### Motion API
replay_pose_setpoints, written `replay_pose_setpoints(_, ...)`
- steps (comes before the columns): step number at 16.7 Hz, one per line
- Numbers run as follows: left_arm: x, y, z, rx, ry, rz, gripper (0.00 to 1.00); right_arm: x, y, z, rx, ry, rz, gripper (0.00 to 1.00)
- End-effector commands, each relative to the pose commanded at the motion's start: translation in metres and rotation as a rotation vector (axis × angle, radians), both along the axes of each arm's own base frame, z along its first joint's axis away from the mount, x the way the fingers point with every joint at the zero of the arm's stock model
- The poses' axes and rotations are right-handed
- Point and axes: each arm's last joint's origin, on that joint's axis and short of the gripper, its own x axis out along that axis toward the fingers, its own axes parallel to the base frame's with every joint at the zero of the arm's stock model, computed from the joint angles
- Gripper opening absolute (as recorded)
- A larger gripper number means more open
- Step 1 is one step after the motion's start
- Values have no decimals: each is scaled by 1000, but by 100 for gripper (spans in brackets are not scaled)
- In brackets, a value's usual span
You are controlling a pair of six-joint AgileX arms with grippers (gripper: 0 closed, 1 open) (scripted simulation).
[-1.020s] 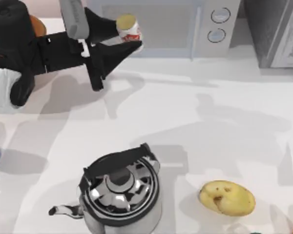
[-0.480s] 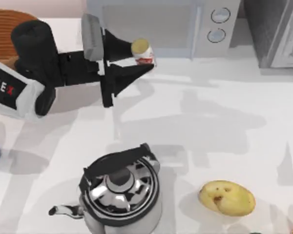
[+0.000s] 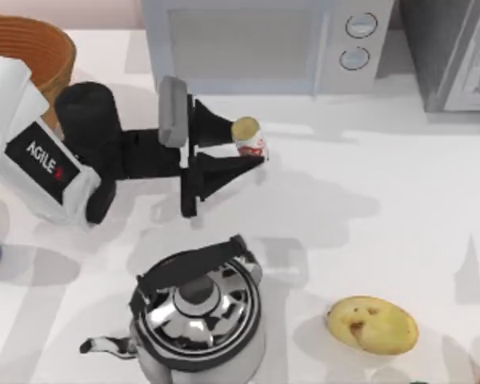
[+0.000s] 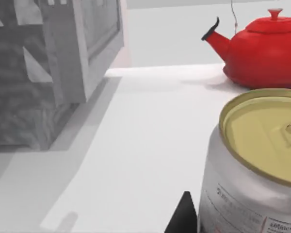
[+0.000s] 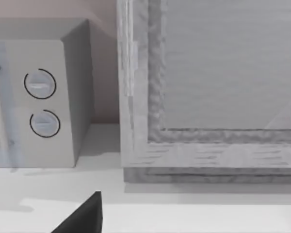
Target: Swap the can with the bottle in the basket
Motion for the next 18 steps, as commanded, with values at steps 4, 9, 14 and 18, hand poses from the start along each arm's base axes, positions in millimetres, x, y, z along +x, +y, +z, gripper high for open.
replay_pose_setpoints(4, -10, -7, -37, 6, 46, -42, 0, 0, 0, 0, 0, 0, 0, 100)
replay_pose_setpoints(9, -15, -10, -50, 9, 65, -59, 0, 0, 0, 0, 0, 0, 0, 100)
replay_pose_setpoints(14, -15, -10, -50, 9, 65, -59, 0, 0, 0, 0, 0, 0, 0, 100)
replay_pose_setpoints(18, -15, -10, -50, 9, 65, -59, 30, 0, 0, 0, 0, 0, 0, 100)
